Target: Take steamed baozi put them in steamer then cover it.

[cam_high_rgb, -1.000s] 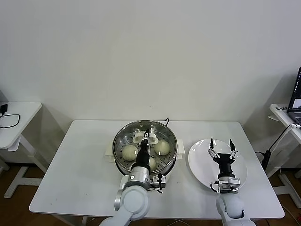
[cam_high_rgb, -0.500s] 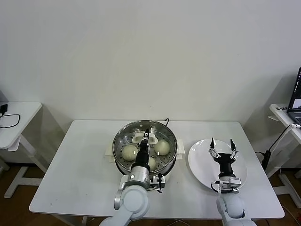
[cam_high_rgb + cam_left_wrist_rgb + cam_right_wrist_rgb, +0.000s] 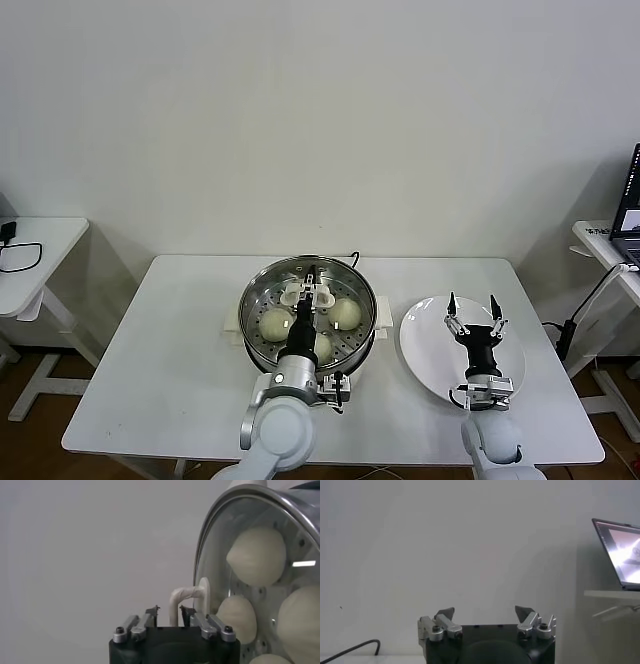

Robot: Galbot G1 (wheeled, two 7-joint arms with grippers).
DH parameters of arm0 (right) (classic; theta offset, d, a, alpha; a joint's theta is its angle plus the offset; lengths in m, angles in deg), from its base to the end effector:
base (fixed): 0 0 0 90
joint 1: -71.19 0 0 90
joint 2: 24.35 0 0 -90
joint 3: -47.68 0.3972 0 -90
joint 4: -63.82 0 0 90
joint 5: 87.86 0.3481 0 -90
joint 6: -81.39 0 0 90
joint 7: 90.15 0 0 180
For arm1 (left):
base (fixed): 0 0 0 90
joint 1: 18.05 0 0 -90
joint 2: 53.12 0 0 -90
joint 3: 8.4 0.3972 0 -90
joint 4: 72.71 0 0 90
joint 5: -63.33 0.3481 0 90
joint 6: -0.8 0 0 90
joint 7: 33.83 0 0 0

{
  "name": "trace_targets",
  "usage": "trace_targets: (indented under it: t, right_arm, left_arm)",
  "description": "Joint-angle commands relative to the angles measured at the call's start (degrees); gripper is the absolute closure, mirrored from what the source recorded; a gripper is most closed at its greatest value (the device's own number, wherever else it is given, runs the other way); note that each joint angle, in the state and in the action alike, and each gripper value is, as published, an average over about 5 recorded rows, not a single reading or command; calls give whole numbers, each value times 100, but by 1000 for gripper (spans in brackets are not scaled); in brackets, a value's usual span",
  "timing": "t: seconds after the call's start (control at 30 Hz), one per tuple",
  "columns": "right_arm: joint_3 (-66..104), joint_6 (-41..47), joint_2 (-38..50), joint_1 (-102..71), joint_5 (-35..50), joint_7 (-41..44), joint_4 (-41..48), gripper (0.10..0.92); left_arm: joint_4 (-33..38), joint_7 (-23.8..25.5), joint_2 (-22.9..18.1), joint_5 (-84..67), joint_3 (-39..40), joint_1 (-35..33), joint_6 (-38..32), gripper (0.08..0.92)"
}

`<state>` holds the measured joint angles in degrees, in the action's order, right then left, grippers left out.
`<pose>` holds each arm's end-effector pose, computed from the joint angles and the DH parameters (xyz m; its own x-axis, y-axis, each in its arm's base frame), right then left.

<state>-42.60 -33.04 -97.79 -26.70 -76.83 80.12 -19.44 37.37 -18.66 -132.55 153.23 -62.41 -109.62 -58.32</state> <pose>0.2847 -0.1232 -0.4638 -0.9702 0.1553 -0.1859 0.1705 0.9830 -0.0687 0.2560 -0.1379 -0.3153 -0.9933 0.1148 0.0102 0.0099 -0.0027 0.9999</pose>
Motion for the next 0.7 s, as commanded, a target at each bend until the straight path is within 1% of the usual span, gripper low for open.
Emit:
trace_targets:
  t: [0.03,0.1,0.2,0.4,0.57,0.63,0.7]
  right_arm:
    - [-17,2,-6,27,-2,-5,-10,203]
    - [-24,5,-9,36,-3,-8,-7,203]
    - [-37,5,-18,43,-9,-10,-6,203]
    - [-50,3,-26,36,-18,-13,-21,203]
    - [-54,3,-20,25,-19,-19,-48,203]
    - [-50,1,-12,15,-20,-16,-55,203]
    - [-47,0,0,2,-20,-7,-56,203]
  left_arm:
    - [520,100,142,-76,-5,-223,6,381]
    - [670,112,186,-108,-3,-293,11,327]
    - [906,134,262,-169,2,-408,20,270]
    - [1339,203,454,-432,-42,-646,47,188]
    - [1697,186,598,-1182,-232,-668,47,177]
    - [1870,65,652,-1867,-393,-639,92,177]
    - [1989,-265,653,-2755,-653,-576,105,177]
